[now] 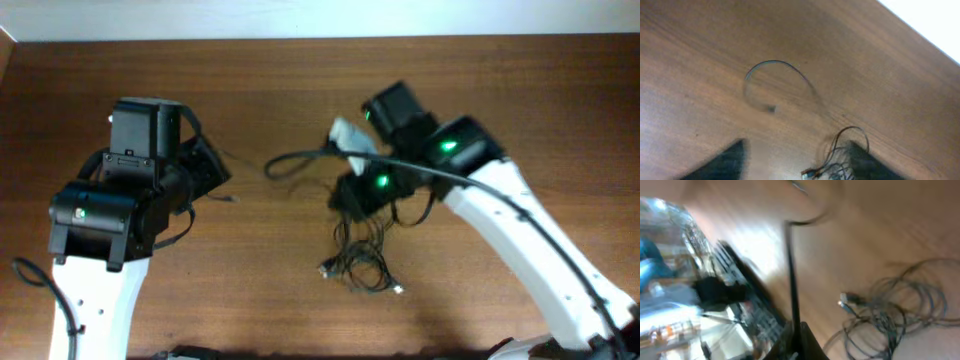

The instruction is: Untangle cables

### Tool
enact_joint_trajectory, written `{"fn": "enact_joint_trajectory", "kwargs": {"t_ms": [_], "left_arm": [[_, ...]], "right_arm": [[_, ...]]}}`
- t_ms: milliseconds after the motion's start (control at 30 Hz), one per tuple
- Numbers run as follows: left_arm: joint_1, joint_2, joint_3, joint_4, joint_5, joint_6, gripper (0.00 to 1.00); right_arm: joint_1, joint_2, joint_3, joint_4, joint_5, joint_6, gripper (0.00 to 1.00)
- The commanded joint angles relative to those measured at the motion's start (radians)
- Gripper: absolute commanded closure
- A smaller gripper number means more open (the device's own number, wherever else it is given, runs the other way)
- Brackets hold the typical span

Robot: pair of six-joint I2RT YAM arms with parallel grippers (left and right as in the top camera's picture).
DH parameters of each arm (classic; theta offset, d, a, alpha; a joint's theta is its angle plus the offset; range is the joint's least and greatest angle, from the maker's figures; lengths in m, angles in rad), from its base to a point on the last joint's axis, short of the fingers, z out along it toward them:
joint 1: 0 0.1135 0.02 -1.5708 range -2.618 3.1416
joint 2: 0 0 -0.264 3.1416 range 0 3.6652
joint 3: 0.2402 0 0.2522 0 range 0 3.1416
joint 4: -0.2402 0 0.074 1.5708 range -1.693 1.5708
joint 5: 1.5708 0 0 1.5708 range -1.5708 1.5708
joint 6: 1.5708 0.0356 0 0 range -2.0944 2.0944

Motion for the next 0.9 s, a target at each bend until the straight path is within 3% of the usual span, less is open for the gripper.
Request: {"fn": "enact_joint_trajectory", "kwargs": {"t_ms": [0, 133, 267, 400, 467, 567, 700, 867], "left_arm": [[0.006, 0.026, 0.003, -0.031, -0.011, 0.008, 0.05], [0.006, 0.045, 0.003, -0.049, 0.025, 0.008, 0.0], [0.006, 0.045, 0.003, -0.058, 0.098, 0.085, 0.05], [0.006, 0.045, 0.003, -0.096, 0.097, 0.092, 0.03], [0.006, 0.045, 0.003, -0.106, 0.096, 0.092, 0.01], [0.006, 0.046, 0.003, -0.109, 0.097, 0.092, 0.0], [0.006, 0.046, 0.002, -0.108, 0.093, 0.092, 0.0], [0.006, 0.046, 0.002, -0.109, 0.095, 0.092, 0.0]], "right_arm": [[0.006, -0.025, 0.317, 0.004, 0.006, 0.19, 0.96], [0.006, -0.025, 0.566, 0.117, 0.005, 0.307, 0.96], [0.006, -0.025, 0.576, 0.294, 0.005, 0.388, 0.96], [0.006, -0.029, 0.584, 0.564, 0.005, 0.468, 0.96], [0.006, -0.053, 0.584, 0.779, 0.006, 0.497, 0.96], [0.006, -0.108, 0.585, 0.94, 0.175, 0.541, 0.96], [0.006, -0.192, 0.584, 0.95, 0.518, 0.499, 0.96], [0.006, -0.186, 0.584, 0.73, 0.533, 0.459, 0.96]]}}
